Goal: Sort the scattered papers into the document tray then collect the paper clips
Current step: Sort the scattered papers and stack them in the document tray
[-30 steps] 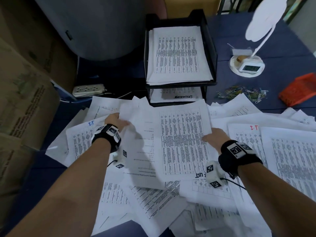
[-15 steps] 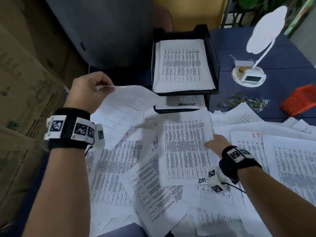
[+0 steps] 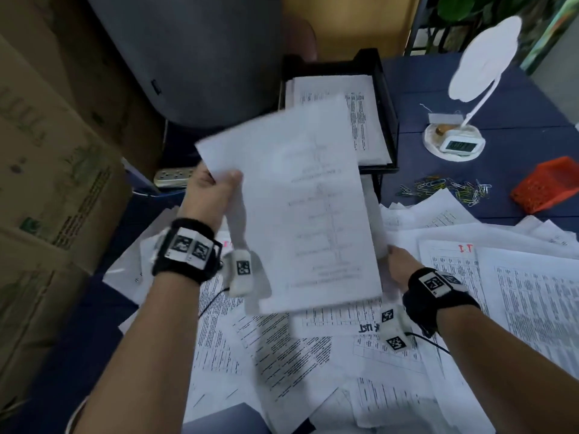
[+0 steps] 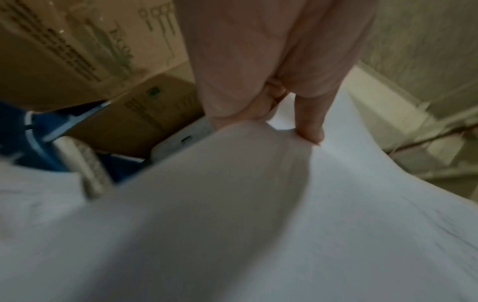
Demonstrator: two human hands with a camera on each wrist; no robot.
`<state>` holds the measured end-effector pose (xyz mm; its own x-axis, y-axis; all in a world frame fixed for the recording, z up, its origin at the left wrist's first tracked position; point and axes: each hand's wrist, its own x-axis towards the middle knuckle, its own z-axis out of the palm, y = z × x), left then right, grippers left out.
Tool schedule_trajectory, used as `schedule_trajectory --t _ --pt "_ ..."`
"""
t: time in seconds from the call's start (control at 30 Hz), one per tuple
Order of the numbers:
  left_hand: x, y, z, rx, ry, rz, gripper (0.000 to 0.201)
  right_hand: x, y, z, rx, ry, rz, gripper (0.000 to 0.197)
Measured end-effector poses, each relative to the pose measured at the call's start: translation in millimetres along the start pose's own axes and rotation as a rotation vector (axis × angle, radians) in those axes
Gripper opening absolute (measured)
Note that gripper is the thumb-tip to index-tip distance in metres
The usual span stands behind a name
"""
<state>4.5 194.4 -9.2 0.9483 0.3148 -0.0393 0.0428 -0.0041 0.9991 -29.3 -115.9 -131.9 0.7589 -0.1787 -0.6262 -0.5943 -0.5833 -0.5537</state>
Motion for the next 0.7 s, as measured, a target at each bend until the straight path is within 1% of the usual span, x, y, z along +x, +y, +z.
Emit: schedule_trajectory --t 0.1,0.13,0.17,0.2,0.27,0.3,0.33,0.4,0.43,0.5,0.53,0.6,0.67,0.7 --pt "-13 -54 16 0.175 -0.089 -0.204 0.020 -2 4 -1 0.121 -0.039 0.004 0.027" --pt "-19 -66 22 0.247 -0.118 -0.255 0.019 -3 4 0 0.184 -0.041 0.019 0.028" --pt "-24 -77 27 0.339 -0.132 -0.283 0.020 -5 2 1 0.241 -0.038 0.043 0.034" --pt "-29 -86 33 0.429 -0.134 -0.300 0.022 -9 0 0 0.291 -0.036 0.080 0.046" --pt "-33 -99 44 0.527 -0.118 -0.331 0.031 -14 -3 -2 0.352 -0.050 0.100 0.064" --pt "-33 -103 48 0.536 -0.110 -0.350 0.037 -22 -8 -3 0.365 -0.077 0.072 0.066" --pt "-33 -106 52 0.527 -0.115 -0.364 0.043 -27 -11 -3 0.382 -0.111 0.048 0.064" --pt "-34 -109 61 0.522 -0.135 -0.383 0.051 -17 -1 -1 0.375 -0.179 0.009 0.054" --pt "-34 -111 65 0.522 -0.152 -0.381 0.052 -14 3 1 0.317 -0.189 -0.031 0.049" --pt "-39 -112 74 0.527 -0.202 -0.347 0.050 -2 15 5 0.225 -0.198 -0.121 0.047" --pt "-42 -114 76 0.541 -0.208 -0.323 0.051 3 20 7 0.221 -0.190 -0.137 0.045" --pt "-47 -119 75 0.552 -0.151 -0.309 0.064 2 24 4 0.313 -0.181 -0.151 0.041" --pt "-52 -119 67 0.441 -0.083 -0.363 0.077 -15 15 0 0.463 -0.187 -0.166 0.038" --pt "-53 -118 63 0.378 -0.085 -0.386 0.076 -21 11 -3 0.537 -0.202 -0.189 0.036"
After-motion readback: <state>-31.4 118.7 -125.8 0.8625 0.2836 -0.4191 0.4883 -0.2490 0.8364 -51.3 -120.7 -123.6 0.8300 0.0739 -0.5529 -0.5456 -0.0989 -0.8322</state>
